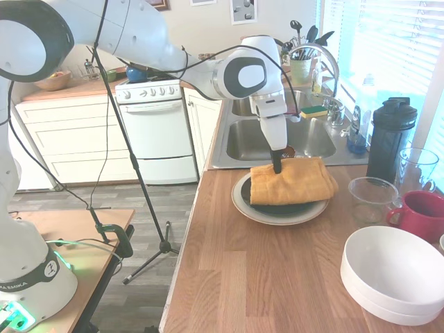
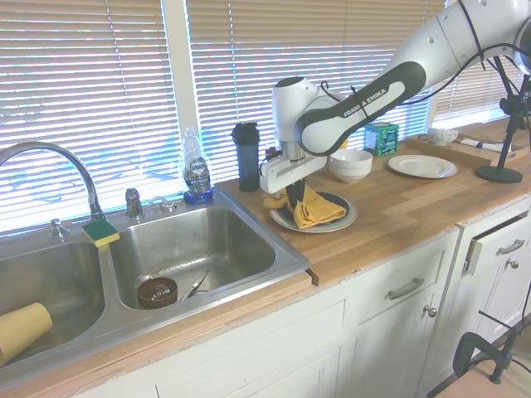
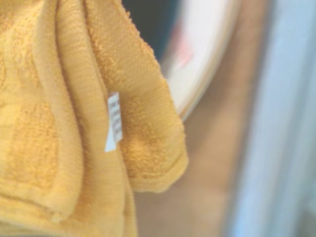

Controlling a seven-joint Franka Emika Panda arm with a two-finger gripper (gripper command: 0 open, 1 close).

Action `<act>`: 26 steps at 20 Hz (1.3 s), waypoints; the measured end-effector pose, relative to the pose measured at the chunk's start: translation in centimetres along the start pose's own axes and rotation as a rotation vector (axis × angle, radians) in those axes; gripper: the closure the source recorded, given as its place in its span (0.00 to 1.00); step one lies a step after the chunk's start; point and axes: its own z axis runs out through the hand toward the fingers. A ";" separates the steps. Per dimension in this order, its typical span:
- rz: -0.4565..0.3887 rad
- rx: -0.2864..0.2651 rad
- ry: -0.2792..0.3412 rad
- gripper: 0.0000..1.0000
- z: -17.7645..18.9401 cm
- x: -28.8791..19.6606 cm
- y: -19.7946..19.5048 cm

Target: Wipe the blue plate in clockwise motion

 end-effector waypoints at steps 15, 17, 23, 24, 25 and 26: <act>0.089 -0.044 0.021 1.00 1.0 5.6 5.6; 0.078 -0.041 0.019 1.00 0.8 4.7 6.9; 0.020 -0.038 0.005 1.00 0.4 0.4 9.5; 0.006 -0.037 0.004 1.00 0.3 -0.5 9.6; -0.009 -0.035 0.002 1.00 0.2 -1.3 9.5; -0.022 -0.033 0.001 1.00 0.0 -2.1 9.3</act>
